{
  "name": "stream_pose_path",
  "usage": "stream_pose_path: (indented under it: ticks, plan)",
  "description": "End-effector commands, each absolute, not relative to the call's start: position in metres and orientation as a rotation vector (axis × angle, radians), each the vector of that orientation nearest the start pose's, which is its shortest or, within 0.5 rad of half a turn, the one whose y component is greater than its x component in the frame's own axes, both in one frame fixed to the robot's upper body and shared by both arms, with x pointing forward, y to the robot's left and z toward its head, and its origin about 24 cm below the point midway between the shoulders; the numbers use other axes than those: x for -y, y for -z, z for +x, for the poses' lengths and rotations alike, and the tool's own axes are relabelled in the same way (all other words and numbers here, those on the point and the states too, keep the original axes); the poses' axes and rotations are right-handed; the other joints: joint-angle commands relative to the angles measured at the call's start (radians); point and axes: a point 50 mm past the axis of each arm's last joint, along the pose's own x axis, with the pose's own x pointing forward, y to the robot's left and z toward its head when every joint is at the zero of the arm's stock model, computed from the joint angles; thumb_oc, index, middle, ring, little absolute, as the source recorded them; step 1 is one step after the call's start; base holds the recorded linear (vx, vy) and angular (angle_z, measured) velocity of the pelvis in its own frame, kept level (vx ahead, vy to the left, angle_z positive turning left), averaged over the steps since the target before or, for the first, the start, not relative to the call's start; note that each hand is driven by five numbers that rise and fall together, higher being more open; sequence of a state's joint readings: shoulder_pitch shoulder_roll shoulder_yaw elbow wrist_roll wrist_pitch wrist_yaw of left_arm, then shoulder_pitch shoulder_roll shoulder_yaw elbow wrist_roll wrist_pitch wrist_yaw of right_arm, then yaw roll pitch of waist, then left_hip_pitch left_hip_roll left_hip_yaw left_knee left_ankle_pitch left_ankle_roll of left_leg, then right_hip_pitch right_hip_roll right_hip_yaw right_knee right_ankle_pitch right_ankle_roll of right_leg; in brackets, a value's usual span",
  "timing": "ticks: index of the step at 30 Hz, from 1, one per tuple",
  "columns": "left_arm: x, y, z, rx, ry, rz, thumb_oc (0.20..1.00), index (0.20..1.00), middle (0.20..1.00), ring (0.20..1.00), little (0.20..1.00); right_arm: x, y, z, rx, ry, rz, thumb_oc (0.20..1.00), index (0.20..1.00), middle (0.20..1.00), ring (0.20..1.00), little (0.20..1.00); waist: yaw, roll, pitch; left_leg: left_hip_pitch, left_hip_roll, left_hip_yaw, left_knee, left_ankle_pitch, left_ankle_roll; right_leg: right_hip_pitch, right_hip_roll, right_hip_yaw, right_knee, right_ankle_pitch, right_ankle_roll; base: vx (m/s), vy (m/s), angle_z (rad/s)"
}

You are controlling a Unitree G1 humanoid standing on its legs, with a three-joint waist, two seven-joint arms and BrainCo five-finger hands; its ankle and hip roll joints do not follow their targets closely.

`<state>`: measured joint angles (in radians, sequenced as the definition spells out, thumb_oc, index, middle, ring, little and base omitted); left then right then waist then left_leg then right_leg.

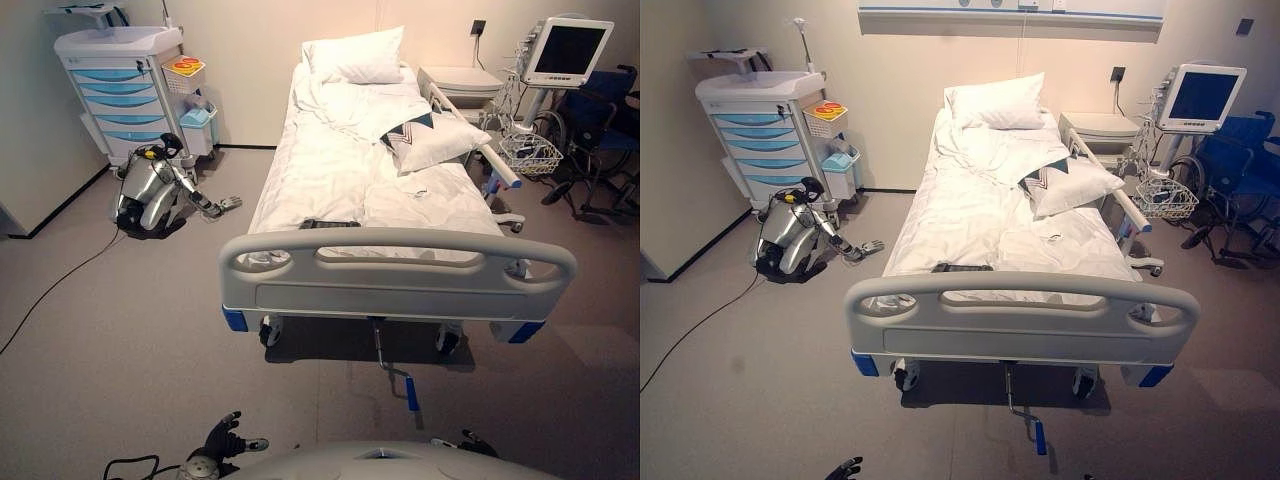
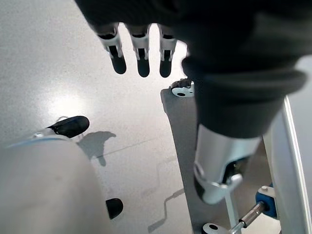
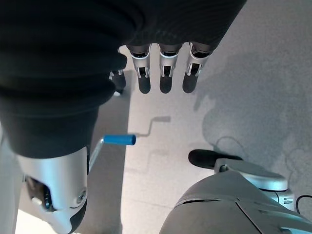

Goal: Raise the hospital bed

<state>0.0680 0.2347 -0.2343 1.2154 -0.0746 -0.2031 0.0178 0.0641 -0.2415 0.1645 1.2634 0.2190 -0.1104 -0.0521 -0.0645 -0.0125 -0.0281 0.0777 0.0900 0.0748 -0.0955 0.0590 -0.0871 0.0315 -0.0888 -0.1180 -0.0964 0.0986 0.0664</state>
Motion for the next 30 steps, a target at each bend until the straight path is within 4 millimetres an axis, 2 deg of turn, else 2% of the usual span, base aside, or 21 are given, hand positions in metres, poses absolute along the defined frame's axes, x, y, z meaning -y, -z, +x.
stream_pose_path:
  ticks: [1,4,5,6,8,9,10,11,12,14,17,19,20,22,23,24,25,27,28,29,30]
  plan:
    - [-0.217,0.157,0.106,-1.033,-0.009,0.236,1.0,1.0,1.0,1.0,1.0,0.238,0.157,0.103,-1.116,0.215,-0.136,1.0,1.0,1.0,1.0,1.0,-0.005,-0.019,0.061,0.055,-0.024,-0.04,0.008,-0.073,0.019,0.093,-0.042,-0.006,0.009,-0.094,0.102,0.0,0.0,0.0]
    - [-0.218,0.156,0.109,-1.018,-0.014,0.231,1.0,1.0,1.0,1.0,1.0,0.237,0.156,0.107,-1.096,0.229,-0.11,1.0,1.0,1.0,1.0,1.0,-0.005,-0.018,0.068,0.049,-0.024,-0.043,0.008,-0.07,0.019,0.086,-0.04,-0.005,0.009,-0.091,0.1,-0.03,-0.004,0.0]
    - [-0.218,0.151,0.121,-0.972,-0.023,0.23,1.0,1.0,1.0,1.0,1.0,0.236,0.151,0.122,-1.043,0.234,-0.094,1.0,1.0,1.0,1.0,1.0,-0.006,-0.014,0.099,0.022,-0.025,-0.047,0.015,-0.062,0.021,0.053,-0.041,-0.001,0.029,-0.09,0.098,-0.1,-0.012,-0.01]
    - [-0.218,0.151,0.121,-0.972,-0.023,0.23,1.0,1.0,1.0,1.0,1.0,0.236,0.151,0.122,-1.043,0.234,-0.094,1.0,1.0,1.0,1.0,1.0,-0.007,-0.014,0.098,0.02,-0.025,-0.047,0.015,-0.062,0.021,0.052,-0.041,-0.001,0.03,-0.09,0.098,-0.21,-0.019,-0.01]
    - [-0.219,0.139,0.148,-0.859,-0.03,0.23,1.0,1.0,1.0,1.0,1.0,0.233,0.143,0.145,-0.962,0.235,-0.07,1.0,1.0,1.0,1.0,1.0,-0.01,-0.004,0.148,-0.039,-0.028,-0.048,0.035,-0.05,0.023,-0.028,-0.039,0.013,0.082,-0.093,0.091,-0.18,-0.014,-0.06]
    - [-0.219,0.139,0.148,-0.859,-0.03,0.23,1.0,1.0,1.0,1.0,1.0,0.233,0.143,0.145,-0.962,0.235,-0.07,1.0,1.0,1.0,1.0,1.0,-0.01,-0.004,0.146,-0.041,-0.028,-0.047,0.036,-0.05,0.023,-0.031,-0.04,0.013,0.084,-0.094,0.091,-0.21,0.001,-0.06]
    - [-0.215,0.125,0.173,-0.746,-0.028,0.208,1.0,1.0,1.0,1.0,1.0,0.234,0.136,0.161,-0.911,0.239,-0.063,1.0,1.0,1.0,1.0,1.0,-0.013,0.005,0.184,-0.095,-0.031,-0.052,0.062,-0.043,0.022,-0.084,-0.043,0.016,0.11,-0.091,0.087,-0.14,0.002,-0.03]
    - [-0.215,0.125,0.173,-0.746,-0.028,0.208,1.0,1.0,1.0,1.0,1.0,0.234,0.136,0.161,-0.91,0.239,-0.063,1.0,1.0,1.0,1.0,1.0,-0.013,0.005,0.183,-0.097,-0.032,-0.052,0.064,-0.043,0.022,-0.086,-0.043,0.016,0.111,-0.092,0.087,-0.28,0.005,0.03]
    - [-0.209,0.102,0.202,-0.589,-0.005,0.18,1.0,1.0,1.0,1.0,1.0,0.237,0.126,0.179,-0.844,0.253,-0.056,1.0,1.0,1.0,1.0,1.0,-0.015,0.019,0.223,-0.155,-0.038,-0.057,0.092,-0.035,0.019,-0.139,-0.046,0.018,0.131,-0.087,0.084,-0.14,0.003,0.04]
    - [-0.205,0.091,0.213,-0.522,0.011,0.17,1.0,1.0,1.0,1.0,1.0,0.239,0.122,0.187,-0.818,0.259,-0.057,1.0,1.0,1.0,1.0,1.0,-0.014,0.027,0.241,-0.182,-0.039,-0.057,0.105,-0.03,0.016,-0.163,-0.048,0.016,0.14,-0.085,0.083,-0.18,-0.001,0.09]
    - [-0.197,0.045,0.248,-0.277,0.06,0.162,1.0,1.0,1.0,1.0,1.0,0.24,0.093,0.228,-0.653,0.25,-0.096,1.0,1.0,1.0,1.0,1.0,-0.012,0.054,0.303,-0.267,-0.04,-0.06,0.107,-0.002,0.01,-0.264,-0.045,0.019,0.163,-0.074,0.083,-0.17,-0.006,0.04]
    - [-0.196,0.037,0.253,-0.24,0.067,0.161,1.0,1.0,1.0,1.0,1.0,0.24,0.086,0.237,-0.616,0.244,-0.106,1.0,1.0,1.0,1.0,1.0,-0.012,0.057,0.313,-0.293,-0.039,-0.058,0.112,0.003,0.009,-0.292,-0.043,0.025,0.172,-0.073,0.083,-0.13,-0.019,-0.04]
    - [-0.193,0.014,0.268,-0.138,0.075,0.154,1.0,1.0,1.0,1.0,1.0,0.237,0.064,0.26,-0.505,0.239,-0.102,1.0,1.0,1.0,1.0,1.0,-0.016,0.058,0.35,-0.349,-0.035,-0.055,0.136,0.009,0.006,-0.347,-0.04,0.03,0.195,-0.072,0.083,-0.15,-0.034,-0.08]
    - [-0.188,-0.004,0.276,-0.059,0.089,0.152,1.0,1.0,1.0,1.0,1.0,0.234,0.048,0.275,-0.426,0.242,-0.096,1.0,1.0,1.0,1.0,1.0,-0.018,0.059,0.379,-0.396,-0.033,-0.052,0.163,0.013,0.002,-0.393,-0.038,0.036,0.214,-0.072,0.082,-0.12,-0.049,-0.19]
    - [-0.188,-0.004,0.277,-0.059,0.089,0.152,1.0,1.0,1.0,1.0,1.0,0.234,0.048,0.275,-0.426,0.242,-0.096,1.0,1.0,1.0,1.0,1.0,-0.017,0.059,0.378,-0.398,-0.033,-0.052,0.164,0.012,0.002,-0.396,-0.038,0.037,0.215,-0.073,0.082,-0.1,-0.04,-0.15]
    - [-0.185,-0.015,0.28,-0.009,0.097,0.156,1.0,1.0,1.0,1.0,1.0,0.232,0.038,0.283,-0.379,0.243,-0.094,1.0,1.0,1.0,1.0,1.0,-0.018,0.06,0.397,-0.414,-0.031,-0.053,0.169,0.015,0.002,-0.42,-0.035,0.039,0.225,-0.072,0.081,-0.14,0.006,-0.08]
    - [-0.181,-0.042,0.287,0.11,0.104,0.14,1.0,1.0,1.0,1.0,1.0,0.229,0.013,0.301,-0.267,0.251,-0.079,1.0,1.0,1.0,1.0,1.0,-0.024,0.063,0.435,-0.465,-0.03,-0.05,0.181,0.022,0.0,-0.49,-0.033,0.049,0.25,-0.064,0.081,-0.16,0.0,-0.08]
    - [-0.177,-0.061,0.292,0.191,0.111,0.12,1.0,1.0,1.0,1.0,1.0,0.229,-0.003,0.313,-0.201,0.275,-0.063,1.0,1.0,1.0,1.0,1.0,-0.025,0.066,0.456,-0.515,-0.028,-0.044,0.199,0.025,-0.001,-0.543,-0.035,0.057,0.27,-0.06,0.082,-0.1,-0.012,-0.13]
    - [-0.177,-0.062,0.292,0.192,0.111,0.12,1.0,1.0,1.0,1.0,1.0,0.229,-0.003,0.313,-0.201,0.275,-0.063,1.0,1.0,1.0,1.0,1.0,-0.024,0.066,0.454,-0.519,-0.029,-0.043,0.201,0.025,-0.001,-0.547,-0.035,0.057,0.272,-0.06,0.082,-0.11,-0.042,-0.17]
    - [-0.17,-0.088,0.296,0.307,0.123,0.115,1.0,1.0,1.0,1.0,1.0,0.227,-0.025,0.325,-0.11,0.27,-0.065,1.0,1.0,1.0,1.0,1.0,-0.029,0.068,0.492,-0.574,-0.03,-0.04,0.228,0.026,-0.005,-0.598,-0.039,0.061,0.293,-0.058,0.081,-0.09,-0.024,-0.12]
    - [-0.168,-0.096,0.297,0.34,0.133,0.134,1.0,1.0,1.0,1.0,1.0,0.228,-0.032,0.328,-0.083,0.279,-0.063,1.0,1.0,1.0,1.0,1.0,-0.033,0.069,0.503,-0.599,-0.031,-0.041,0.239,0.026,-0.006,-0.622,-0.038,0.062,0.301,-0.057,0.08,-0.09,-0.025,-0.03]
